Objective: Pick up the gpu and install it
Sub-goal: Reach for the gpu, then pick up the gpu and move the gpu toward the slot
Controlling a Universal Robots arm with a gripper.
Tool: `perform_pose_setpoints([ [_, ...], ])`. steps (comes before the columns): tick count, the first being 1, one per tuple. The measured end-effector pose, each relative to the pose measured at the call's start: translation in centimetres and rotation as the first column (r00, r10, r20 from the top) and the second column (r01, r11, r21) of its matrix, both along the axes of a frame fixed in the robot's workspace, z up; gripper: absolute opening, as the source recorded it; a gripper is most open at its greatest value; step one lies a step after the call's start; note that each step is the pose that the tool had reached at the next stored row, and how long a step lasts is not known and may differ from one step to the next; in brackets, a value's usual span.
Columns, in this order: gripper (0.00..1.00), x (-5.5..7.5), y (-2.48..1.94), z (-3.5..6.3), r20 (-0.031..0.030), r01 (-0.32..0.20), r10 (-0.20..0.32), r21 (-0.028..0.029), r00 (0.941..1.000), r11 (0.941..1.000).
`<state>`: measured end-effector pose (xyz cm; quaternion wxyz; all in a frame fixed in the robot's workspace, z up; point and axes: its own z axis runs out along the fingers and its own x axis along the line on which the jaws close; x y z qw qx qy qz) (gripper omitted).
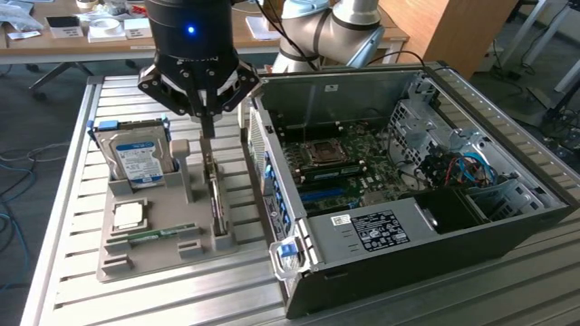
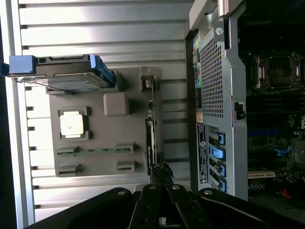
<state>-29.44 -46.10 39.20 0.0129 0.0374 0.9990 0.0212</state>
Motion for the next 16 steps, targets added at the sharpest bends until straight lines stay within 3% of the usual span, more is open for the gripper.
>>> perform_pose_setpoints([
  [16, 0.11, 0.00, -0.07, 0.00, 0.0001, 0.000, 0.000, -0.0002, 1.0000, 1.0000],
])
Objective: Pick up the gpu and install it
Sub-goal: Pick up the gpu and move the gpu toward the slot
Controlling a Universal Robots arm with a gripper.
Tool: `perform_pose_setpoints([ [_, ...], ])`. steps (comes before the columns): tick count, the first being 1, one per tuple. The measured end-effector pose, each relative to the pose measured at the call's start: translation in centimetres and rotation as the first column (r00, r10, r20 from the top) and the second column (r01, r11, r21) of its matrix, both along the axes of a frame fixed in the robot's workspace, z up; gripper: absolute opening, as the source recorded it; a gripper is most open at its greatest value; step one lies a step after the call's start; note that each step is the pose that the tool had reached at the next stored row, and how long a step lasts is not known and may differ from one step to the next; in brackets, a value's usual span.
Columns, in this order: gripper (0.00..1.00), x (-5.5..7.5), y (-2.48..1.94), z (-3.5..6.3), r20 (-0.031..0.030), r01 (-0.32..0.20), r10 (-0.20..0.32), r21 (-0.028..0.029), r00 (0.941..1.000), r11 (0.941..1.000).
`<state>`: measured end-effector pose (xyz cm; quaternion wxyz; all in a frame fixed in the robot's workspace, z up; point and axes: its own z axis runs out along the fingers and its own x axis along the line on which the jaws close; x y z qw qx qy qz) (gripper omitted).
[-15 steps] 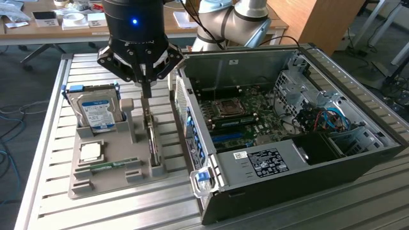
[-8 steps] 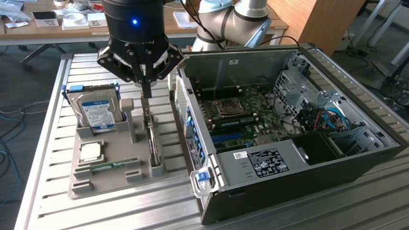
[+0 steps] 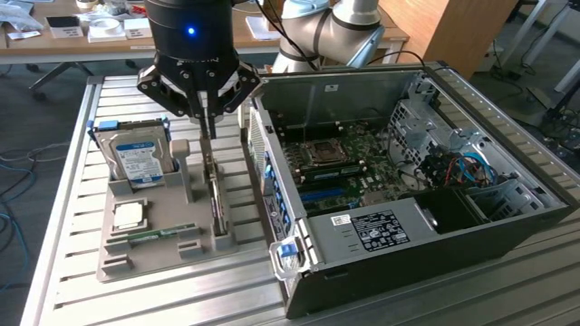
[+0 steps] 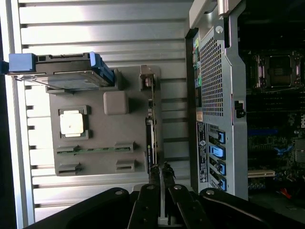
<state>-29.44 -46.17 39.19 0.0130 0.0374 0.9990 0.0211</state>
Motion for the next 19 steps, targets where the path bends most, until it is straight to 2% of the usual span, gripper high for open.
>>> perform_pose_setpoints([
  [3, 0.29, 0.00, 0.00, 0.00, 0.0000, 0.000, 0.000, 0.0000, 1.0000, 1.0000],
  [6, 0.35, 0.00, 0.00, 0.00, 0.0000, 0.000, 0.000, 0.0000, 1.0000, 1.0000],
  [7, 0.42, 0.00, 0.00, 0.00, 0.0000, 0.000, 0.000, 0.0000, 1.0000, 1.0000],
  [13, 0.42, 0.00, 0.00, -0.03, 0.0000, 0.000, 0.000, 0.0000, 1.0000, 1.0000],
  [19, 0.42, 0.00, 0.00, -0.84, 0.0000, 0.000, 0.000, 0.0001, 1.0000, 1.0000],
])
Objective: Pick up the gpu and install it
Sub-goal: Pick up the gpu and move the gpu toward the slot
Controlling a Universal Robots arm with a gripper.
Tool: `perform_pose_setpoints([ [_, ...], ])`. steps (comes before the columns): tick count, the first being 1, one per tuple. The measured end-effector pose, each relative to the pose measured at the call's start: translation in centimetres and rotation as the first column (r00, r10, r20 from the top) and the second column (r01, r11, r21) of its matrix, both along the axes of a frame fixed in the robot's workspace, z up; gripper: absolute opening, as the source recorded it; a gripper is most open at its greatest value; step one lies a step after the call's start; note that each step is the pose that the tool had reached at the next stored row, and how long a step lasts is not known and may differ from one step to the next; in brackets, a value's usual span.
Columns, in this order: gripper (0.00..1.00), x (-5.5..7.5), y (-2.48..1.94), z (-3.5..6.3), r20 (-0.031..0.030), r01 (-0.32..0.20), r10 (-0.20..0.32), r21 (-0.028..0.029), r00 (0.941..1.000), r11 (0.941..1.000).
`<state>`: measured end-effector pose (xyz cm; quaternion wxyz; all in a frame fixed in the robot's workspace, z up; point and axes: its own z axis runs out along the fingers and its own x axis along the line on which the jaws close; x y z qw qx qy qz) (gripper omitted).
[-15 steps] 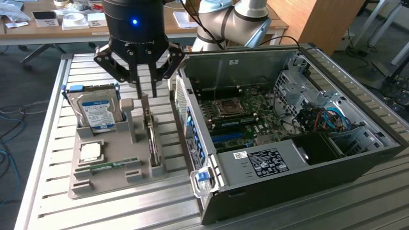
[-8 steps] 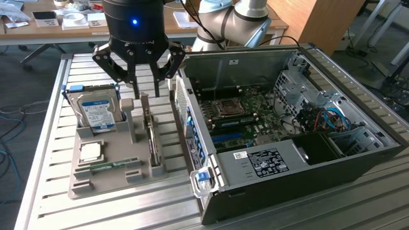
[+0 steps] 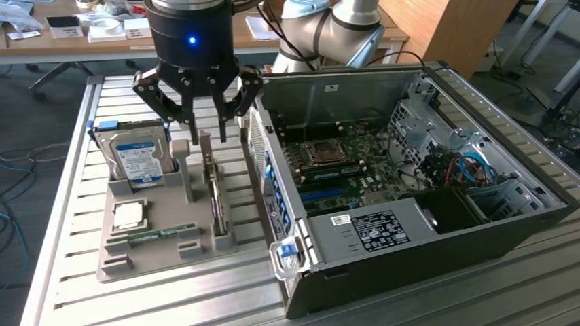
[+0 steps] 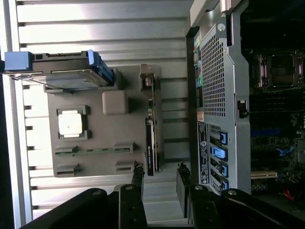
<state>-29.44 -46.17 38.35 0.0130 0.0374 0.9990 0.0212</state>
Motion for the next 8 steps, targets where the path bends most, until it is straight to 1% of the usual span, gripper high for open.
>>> perform_pose_setpoints([
  [3, 0.42, 0.00, 0.00, -0.35, -0.0001, 0.000, 0.000, -0.0002, 1.0000, 1.0000],
  [8, 0.42, 0.00, 0.00, -0.38, -0.0001, 0.000, 0.000, -0.0002, 1.0000, 1.0000],
])
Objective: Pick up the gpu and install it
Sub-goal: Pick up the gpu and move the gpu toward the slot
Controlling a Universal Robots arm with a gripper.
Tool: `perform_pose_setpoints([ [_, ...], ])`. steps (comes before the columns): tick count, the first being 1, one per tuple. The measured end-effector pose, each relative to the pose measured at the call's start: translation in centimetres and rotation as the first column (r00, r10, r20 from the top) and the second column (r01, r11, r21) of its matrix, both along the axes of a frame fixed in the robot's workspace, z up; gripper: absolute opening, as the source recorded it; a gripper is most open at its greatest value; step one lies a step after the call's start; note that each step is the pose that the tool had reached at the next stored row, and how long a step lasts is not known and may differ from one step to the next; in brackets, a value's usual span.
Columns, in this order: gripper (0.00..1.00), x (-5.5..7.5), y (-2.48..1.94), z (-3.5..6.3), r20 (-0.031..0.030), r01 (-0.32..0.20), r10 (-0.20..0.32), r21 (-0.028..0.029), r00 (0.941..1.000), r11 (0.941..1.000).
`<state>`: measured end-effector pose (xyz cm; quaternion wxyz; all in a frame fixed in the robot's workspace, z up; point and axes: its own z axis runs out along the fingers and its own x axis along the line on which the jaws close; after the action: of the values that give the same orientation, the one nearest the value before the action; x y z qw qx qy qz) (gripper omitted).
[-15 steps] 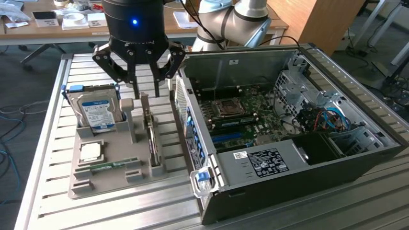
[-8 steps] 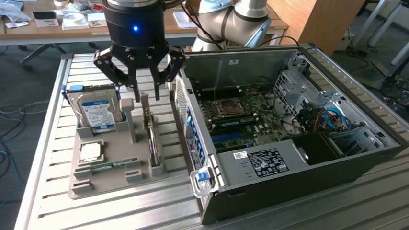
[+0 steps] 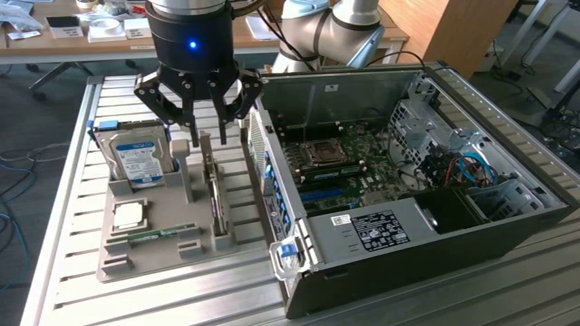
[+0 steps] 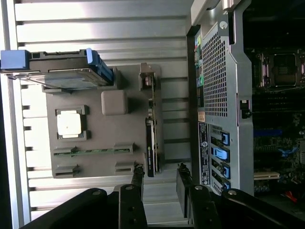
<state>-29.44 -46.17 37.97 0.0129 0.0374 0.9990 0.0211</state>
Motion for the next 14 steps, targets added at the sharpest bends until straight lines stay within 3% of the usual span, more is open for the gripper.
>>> perform_pose_setpoints([
  [5, 0.42, 0.0, 0.00, -0.26, 0.0002, 0.000, 0.000, 0.0002, 1.0000, 1.0000],
  [14, 0.42, 0.0, 0.00, -2.06, 0.0000, 0.000, 0.000, 0.0000, 1.0000, 1.0000],
])
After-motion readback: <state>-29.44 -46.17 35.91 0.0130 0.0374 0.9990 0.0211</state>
